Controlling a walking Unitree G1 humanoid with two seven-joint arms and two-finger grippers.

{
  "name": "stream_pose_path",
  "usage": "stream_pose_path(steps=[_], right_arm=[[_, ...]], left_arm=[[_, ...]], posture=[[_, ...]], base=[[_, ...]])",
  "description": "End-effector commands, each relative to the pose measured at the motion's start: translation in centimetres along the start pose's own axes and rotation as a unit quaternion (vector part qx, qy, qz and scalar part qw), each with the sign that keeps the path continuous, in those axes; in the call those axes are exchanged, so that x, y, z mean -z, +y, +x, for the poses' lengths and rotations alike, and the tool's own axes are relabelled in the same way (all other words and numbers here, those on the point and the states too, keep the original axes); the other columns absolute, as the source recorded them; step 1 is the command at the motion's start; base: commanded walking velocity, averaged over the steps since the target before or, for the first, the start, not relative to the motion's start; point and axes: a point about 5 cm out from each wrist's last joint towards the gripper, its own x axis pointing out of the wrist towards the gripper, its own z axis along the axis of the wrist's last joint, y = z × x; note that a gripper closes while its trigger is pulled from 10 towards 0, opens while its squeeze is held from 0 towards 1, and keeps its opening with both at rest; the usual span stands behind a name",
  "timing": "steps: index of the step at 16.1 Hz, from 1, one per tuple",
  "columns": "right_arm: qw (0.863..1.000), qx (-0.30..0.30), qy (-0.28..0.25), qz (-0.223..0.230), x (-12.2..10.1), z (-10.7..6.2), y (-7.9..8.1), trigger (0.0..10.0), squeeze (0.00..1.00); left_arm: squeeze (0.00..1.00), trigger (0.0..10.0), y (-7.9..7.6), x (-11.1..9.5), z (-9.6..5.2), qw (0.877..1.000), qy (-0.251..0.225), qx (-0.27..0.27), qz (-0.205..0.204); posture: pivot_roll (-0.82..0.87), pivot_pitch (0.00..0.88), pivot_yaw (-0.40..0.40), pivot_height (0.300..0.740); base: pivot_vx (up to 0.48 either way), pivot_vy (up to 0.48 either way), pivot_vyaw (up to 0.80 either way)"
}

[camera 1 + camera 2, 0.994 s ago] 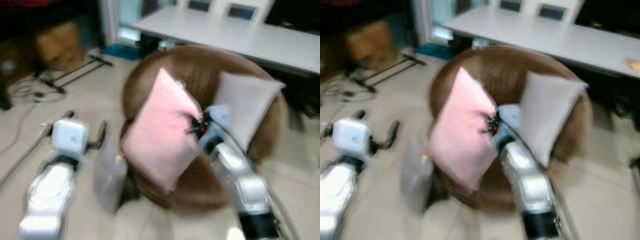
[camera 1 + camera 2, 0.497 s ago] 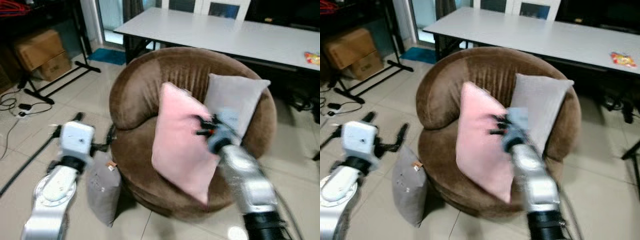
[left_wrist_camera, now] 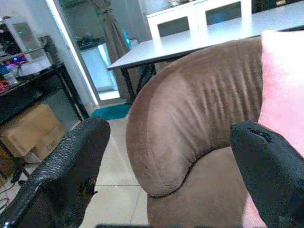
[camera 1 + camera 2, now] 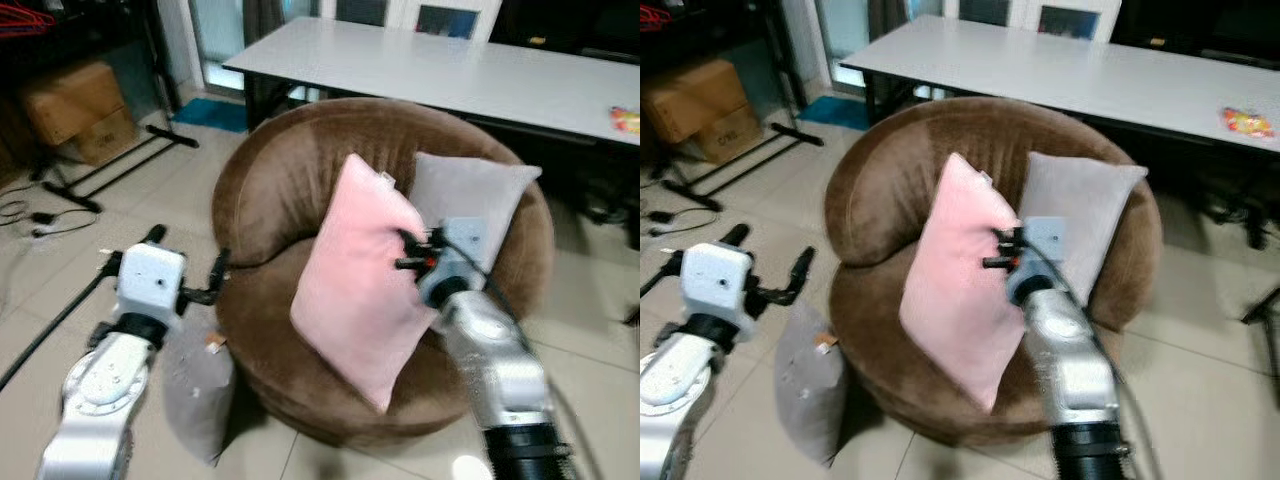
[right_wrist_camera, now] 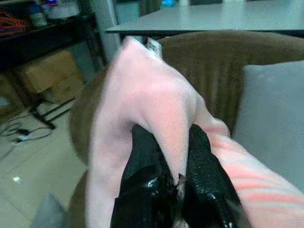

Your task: Move the pillow to the sofa from floor

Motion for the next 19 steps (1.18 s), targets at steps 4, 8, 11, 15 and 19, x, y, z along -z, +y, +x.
stream_pose_path(steps=[4,8,11,15,19], right_arm=[[0.999,0.006,-0.037,-0.011,-1.5,-0.1,-0.6,10.0,0.0],[0.999,0.0,-0.045,-0.018,-2.0,0.0,-0.5,10.0,0.0],[0.999,-0.004,-0.048,-0.024,-2.3,0.1,-0.5,10.0,0.0],[0.998,-0.011,-0.046,-0.047,-2.4,0.4,-0.4,10.0,0.0],[0.998,0.008,-0.054,-0.029,-2.5,0.7,-0.6,10.0,0.0]], left_arm=[[0.0,10.0,-0.5,-0.5,0.2,1.0,-0.01,0.01,-0.002],[0.0,10.0,-0.6,-0.5,0.3,1.0,-0.01,0.01,-0.004],[0.0,10.0,-0.6,-0.5,0.4,1.0,-0.01,0.007,-0.005],[0.0,10.0,-0.4,-0.5,0.4,1.0,-0.011,0.0,-0.003],[0.0,10.0,-0.3,-0.5,0.2,1.0,-0.01,-0.003,0.0]], posture=[[0.04,0.0,-0.016,0.74],[0.04,0.0,-0.02,0.74],[0.04,0.0,-0.024,0.74],[0.05,0.0,-0.03,0.74],[0.07,0.0,-0.035,0.74]], base=[[0.26,0.0,-0.12],[0.259,0.0,0.0],[0.26,0.0,0.0],[0.26,0.0,0.0],[0.26,0.0,0.6]])
